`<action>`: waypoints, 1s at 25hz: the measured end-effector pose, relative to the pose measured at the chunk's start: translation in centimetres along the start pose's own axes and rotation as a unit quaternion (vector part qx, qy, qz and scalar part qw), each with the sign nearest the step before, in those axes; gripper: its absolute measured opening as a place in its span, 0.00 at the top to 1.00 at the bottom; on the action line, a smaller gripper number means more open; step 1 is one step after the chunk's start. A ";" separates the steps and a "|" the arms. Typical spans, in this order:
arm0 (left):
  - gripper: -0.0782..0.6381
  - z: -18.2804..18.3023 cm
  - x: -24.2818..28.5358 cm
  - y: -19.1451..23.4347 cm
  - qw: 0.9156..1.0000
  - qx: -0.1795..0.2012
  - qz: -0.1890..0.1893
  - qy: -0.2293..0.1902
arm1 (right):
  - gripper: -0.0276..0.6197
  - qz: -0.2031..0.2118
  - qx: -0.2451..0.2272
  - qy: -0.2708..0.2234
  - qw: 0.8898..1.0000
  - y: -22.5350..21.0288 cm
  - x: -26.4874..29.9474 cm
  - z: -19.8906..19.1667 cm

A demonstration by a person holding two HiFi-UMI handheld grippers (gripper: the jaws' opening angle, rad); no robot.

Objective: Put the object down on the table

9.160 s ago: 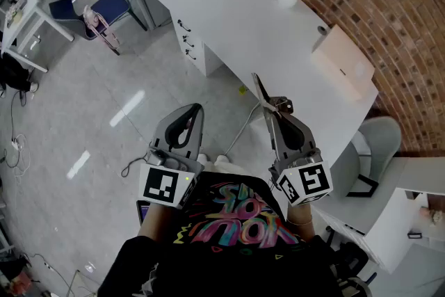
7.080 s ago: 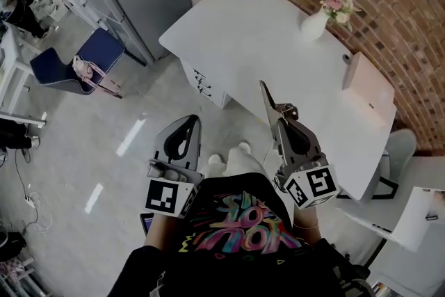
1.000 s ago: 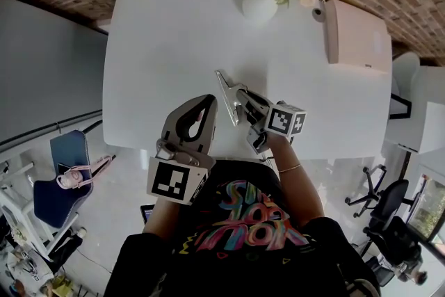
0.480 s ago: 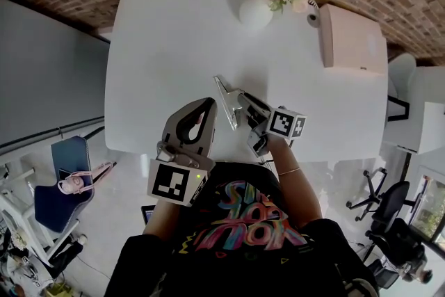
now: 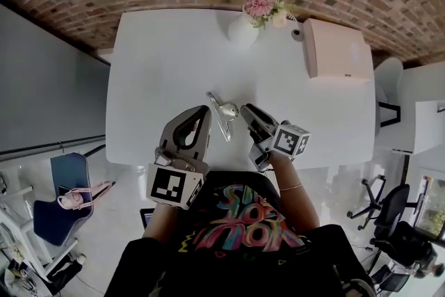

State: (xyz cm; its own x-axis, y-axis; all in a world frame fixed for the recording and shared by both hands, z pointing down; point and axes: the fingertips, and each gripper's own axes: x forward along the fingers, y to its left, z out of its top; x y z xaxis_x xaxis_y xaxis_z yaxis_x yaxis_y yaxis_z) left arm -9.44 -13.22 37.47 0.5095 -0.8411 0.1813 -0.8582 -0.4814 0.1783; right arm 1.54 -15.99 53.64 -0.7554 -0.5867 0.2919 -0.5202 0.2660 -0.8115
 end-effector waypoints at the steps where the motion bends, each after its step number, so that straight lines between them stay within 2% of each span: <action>1: 0.85 0.3 -0.1 -0.1 1.000 0.002 0.001 -0.003 | 0.76 0.010 -0.012 -0.011 1.000 1.2 -0.4 0.8; 5: 0.85 1.5 -0.4 -0.3 1.000 0.010 0.004 -0.016 | 0.76 0.043 -0.074 -0.055 0.995 5.7 -2.1 4.0; 10: 0.85 2.7 -0.8 -0.8 0.999 0.020 0.003 -0.026 | 0.77 0.071 -0.182 -0.090 0.977 11.0 -4.2 7.1; 13: 0.85 3.4 -1.1 -1.0 0.999 0.024 0.004 -0.033 | 0.77 0.082 -0.267 -0.088 0.956 13.8 -5.1 7.8; 16: 0.85 4.1 -1.4 -1.1 0.999 0.029 0.005 -0.038 | 0.77 0.070 -0.352 -0.089 0.929 15.8 -6.0 8.2; 18: 0.85 4.3 -1.4 -1.3 0.999 0.031 0.004 -0.039 | 0.78 0.061 -0.392 -0.092 0.913 16.7 -6.7 8.5; 21: 0.85 4.2 -1.5 -1.7 0.999 0.033 0.001 -0.034 | 0.80 0.046 -0.429 -0.095 0.897 17.5 -7.7 8.8; 25: 0.85 3.7 -1.5 -2.3 0.999 0.026 0.001 -0.030 | 0.84 0.025 -0.439 -0.103 0.892 17.3 -9.1 9.2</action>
State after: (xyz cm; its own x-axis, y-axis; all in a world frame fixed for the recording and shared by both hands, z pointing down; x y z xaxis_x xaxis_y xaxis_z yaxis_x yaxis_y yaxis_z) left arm -8.50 -11.75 33.22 0.5053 -0.8542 0.1224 -0.8616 -0.4915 0.1266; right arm 3.12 -13.09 32.27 -0.7437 -0.6619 0.0938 -0.6684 0.7389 -0.0851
